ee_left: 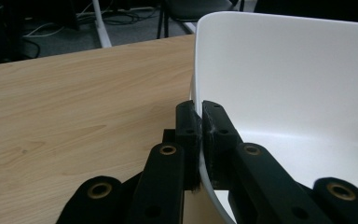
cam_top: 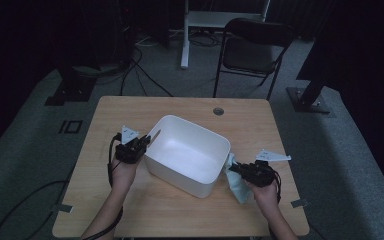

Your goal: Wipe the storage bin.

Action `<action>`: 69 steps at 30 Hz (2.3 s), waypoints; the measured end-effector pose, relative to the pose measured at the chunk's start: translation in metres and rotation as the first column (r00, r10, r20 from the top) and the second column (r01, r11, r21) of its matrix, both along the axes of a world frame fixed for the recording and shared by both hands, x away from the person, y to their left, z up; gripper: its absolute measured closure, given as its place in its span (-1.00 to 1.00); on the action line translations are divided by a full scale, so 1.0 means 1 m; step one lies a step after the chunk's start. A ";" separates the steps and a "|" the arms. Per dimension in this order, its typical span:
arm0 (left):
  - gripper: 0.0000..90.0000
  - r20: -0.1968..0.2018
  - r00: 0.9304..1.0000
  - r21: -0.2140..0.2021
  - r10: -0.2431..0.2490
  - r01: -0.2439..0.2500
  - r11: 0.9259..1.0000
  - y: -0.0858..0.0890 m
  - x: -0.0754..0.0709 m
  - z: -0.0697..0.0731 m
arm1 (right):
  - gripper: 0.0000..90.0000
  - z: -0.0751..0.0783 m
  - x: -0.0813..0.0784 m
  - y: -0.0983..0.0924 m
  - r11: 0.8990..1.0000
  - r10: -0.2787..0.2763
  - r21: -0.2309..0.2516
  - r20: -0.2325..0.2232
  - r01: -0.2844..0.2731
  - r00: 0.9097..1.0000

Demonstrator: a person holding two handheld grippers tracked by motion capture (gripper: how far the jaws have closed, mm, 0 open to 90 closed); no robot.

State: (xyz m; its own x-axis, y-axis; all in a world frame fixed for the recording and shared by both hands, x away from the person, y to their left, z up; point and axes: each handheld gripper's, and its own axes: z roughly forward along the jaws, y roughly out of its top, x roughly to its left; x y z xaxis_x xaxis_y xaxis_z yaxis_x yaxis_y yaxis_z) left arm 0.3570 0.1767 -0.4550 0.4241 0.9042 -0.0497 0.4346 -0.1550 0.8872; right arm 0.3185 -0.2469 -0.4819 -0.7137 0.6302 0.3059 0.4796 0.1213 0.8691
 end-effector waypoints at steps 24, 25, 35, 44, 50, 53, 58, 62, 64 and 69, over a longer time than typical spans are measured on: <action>0.92 0.000 1.000 0.052 0.029 -0.029 0.998 -0.006 -0.002 0.002 | 0.88 0.003 -0.016 0.017 0.998 0.051 -0.026 0.021 -0.050 0.998; 0.92 -0.001 1.000 0.051 0.030 -0.030 0.998 -0.006 -0.002 0.002 | 0.88 0.003 -0.017 0.018 0.998 0.055 -0.026 0.020 -0.054 0.998; 0.92 -0.004 0.999 0.045 0.032 -0.032 0.998 -0.006 -0.002 0.002 | 0.88 0.001 -0.027 0.022 0.996 0.082 -0.018 0.016 -0.082 0.997; 0.92 -0.005 0.999 0.043 0.033 -0.033 0.999 -0.006 -0.002 0.002 | 0.88 0.000 -0.032 0.025 0.996 0.091 -0.014 0.010 -0.091 0.996; 0.92 -0.005 0.999 0.041 0.034 -0.034 0.999 -0.005 -0.002 0.002 | 0.88 -0.001 -0.036 0.027 0.994 0.103 -0.019 0.012 -0.103 0.995; 0.92 -0.006 0.999 0.039 0.035 -0.034 0.999 -0.006 -0.002 0.002 | 0.88 -0.001 -0.037 0.027 0.994 0.107 -0.016 0.010 -0.107 0.994; 0.92 -0.008 0.999 0.040 0.034 -0.033 0.999 -0.006 -0.002 0.002 | 0.88 -0.001 -0.038 0.027 0.994 0.112 -0.012 0.005 -0.112 0.994; 0.92 -0.007 0.999 0.039 0.033 -0.032 0.999 -0.005 -0.002 0.002 | 0.88 -0.002 -0.040 0.028 0.993 0.121 -0.011 0.004 -0.121 0.993; 0.92 -0.007 0.999 0.039 0.033 -0.033 0.999 -0.005 -0.002 0.002 | 0.88 -0.003 -0.040 0.029 0.992 0.126 -0.011 0.003 -0.126 0.992; 0.91 -0.005 1.000 0.033 0.025 -0.025 0.999 -0.005 -0.002 0.001 | 0.88 -0.004 -0.039 0.027 0.991 0.135 -0.005 -0.001 -0.135 0.991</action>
